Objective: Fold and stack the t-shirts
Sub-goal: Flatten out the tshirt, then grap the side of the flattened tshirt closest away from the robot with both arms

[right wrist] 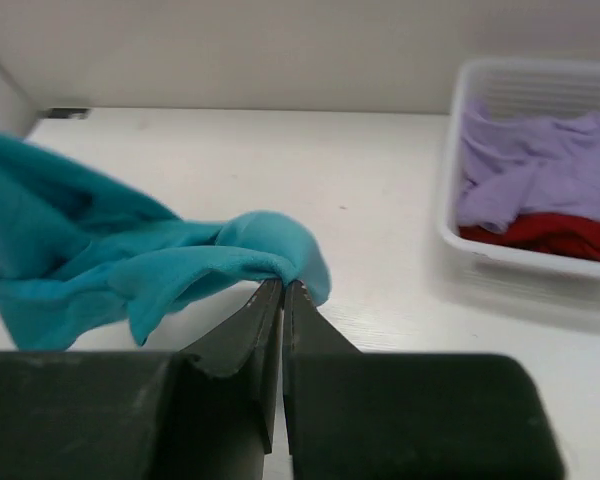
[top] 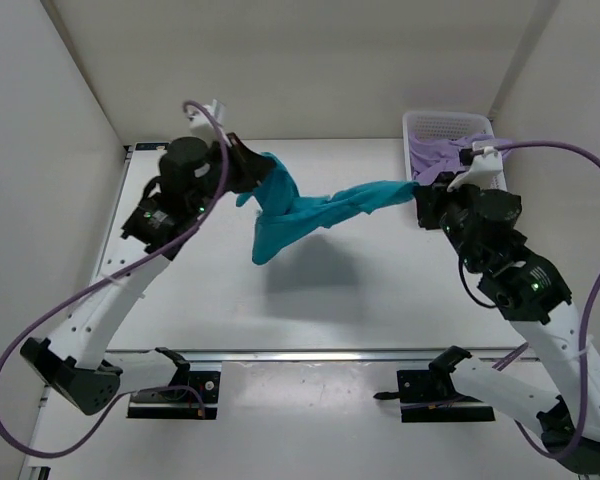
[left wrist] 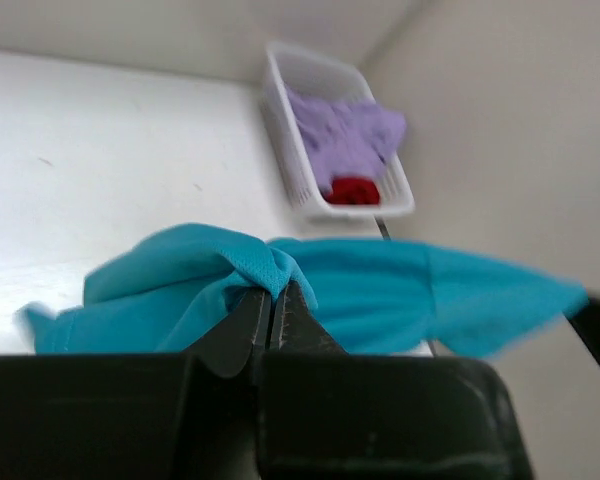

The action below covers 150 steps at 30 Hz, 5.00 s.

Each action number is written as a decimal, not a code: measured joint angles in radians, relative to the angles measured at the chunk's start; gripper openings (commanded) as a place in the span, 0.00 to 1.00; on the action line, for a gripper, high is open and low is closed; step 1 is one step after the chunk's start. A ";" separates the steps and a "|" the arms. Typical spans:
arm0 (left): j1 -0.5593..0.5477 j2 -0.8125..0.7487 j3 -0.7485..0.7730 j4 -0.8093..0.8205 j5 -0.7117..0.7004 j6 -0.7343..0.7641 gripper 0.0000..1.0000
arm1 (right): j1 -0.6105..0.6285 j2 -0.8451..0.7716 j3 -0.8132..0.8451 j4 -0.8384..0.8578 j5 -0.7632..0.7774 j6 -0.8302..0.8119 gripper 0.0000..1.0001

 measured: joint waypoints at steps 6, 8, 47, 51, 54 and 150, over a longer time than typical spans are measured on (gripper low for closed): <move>0.147 -0.089 0.031 -0.097 -0.034 0.024 0.00 | 0.185 -0.154 -0.188 0.040 0.065 0.010 0.00; 0.160 -0.149 -0.075 -0.082 -0.043 0.026 0.00 | 0.170 -0.188 -0.307 0.013 0.056 0.042 0.00; 0.306 -0.112 -1.062 0.421 0.076 -0.350 0.55 | -0.108 -0.080 -0.668 -0.024 -0.256 0.106 0.00; 0.344 -0.112 -1.136 0.518 0.080 -0.427 0.56 | -0.104 -0.081 -0.668 -0.018 -0.261 0.106 0.00; 0.362 -0.098 -1.155 0.560 0.079 -0.468 0.57 | -0.104 -0.081 -0.668 -0.018 -0.264 0.105 0.00; 0.841 -0.310 -1.055 0.168 0.231 -0.102 0.00 | 0.152 0.210 -0.661 0.146 -0.009 0.146 0.00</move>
